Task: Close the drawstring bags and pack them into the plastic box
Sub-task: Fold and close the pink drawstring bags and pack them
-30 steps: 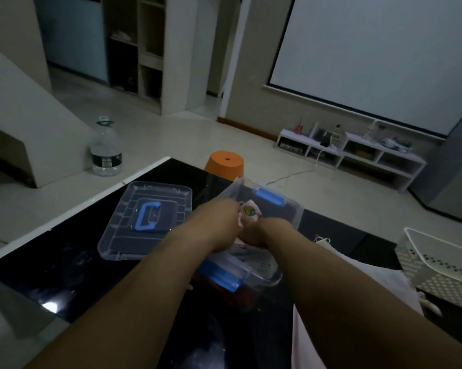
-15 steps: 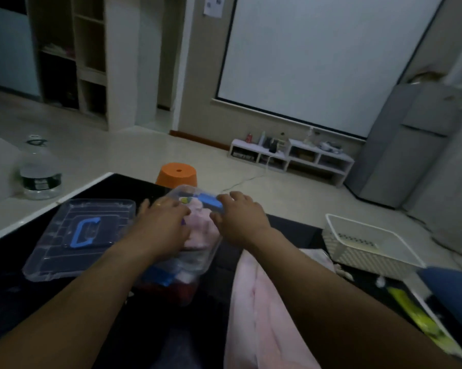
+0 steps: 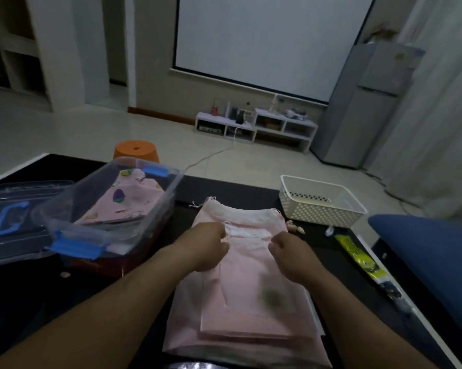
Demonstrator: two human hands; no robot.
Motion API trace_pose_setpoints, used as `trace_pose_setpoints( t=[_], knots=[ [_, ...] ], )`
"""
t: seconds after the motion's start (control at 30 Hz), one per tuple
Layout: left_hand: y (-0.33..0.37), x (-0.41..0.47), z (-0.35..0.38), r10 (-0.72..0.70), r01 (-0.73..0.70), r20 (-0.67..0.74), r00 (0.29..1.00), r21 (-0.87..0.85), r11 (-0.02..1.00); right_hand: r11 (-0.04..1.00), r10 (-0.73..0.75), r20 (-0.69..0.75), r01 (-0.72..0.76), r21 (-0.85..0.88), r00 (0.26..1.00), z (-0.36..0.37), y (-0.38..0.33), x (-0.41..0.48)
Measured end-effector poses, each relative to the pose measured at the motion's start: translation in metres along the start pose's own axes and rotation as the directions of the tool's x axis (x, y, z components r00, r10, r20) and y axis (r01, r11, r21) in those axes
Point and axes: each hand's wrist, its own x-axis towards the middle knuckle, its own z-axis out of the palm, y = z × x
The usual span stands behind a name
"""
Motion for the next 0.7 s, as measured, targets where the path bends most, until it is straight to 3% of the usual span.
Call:
trace_pose_setpoints(
  t=[0.13,0.2,0.3,0.43,0.6,0.7],
  knots=[
    [0.006,0.020,0.031,-0.074,0.074,0.089,0.993,0.004,0.997,0.994,0.075,0.057,-0.079,0.077,0.996,0.014,0.017,0.008],
    [0.008,0.029,0.039,-0.086,0.088,0.068,0.994,-0.031,0.996,0.987,0.108,0.074,-0.116,0.113,0.991,0.018,0.019,0.011],
    [0.009,0.045,0.049,-0.104,0.103,0.008,0.995,-0.227,0.968,0.949,0.159,0.114,-0.183,0.255,0.981,0.024,0.023,0.019],
    [0.011,0.052,0.056,-0.169,0.166,0.034,0.985,-0.435,0.885,0.853,0.157,0.189,-0.230,0.469,0.969,0.023,0.025,0.020],
    [0.021,0.044,0.050,-0.152,0.213,0.150,0.977,-0.746,0.631,0.654,0.058,0.263,-0.235,0.719,0.963,0.010,0.024,0.014],
    [0.028,0.037,0.035,-0.141,0.273,0.234,0.962,-0.859,0.434,0.457,0.033,0.272,-0.256,0.852,0.962,-0.001,0.015,0.011]
  ],
)
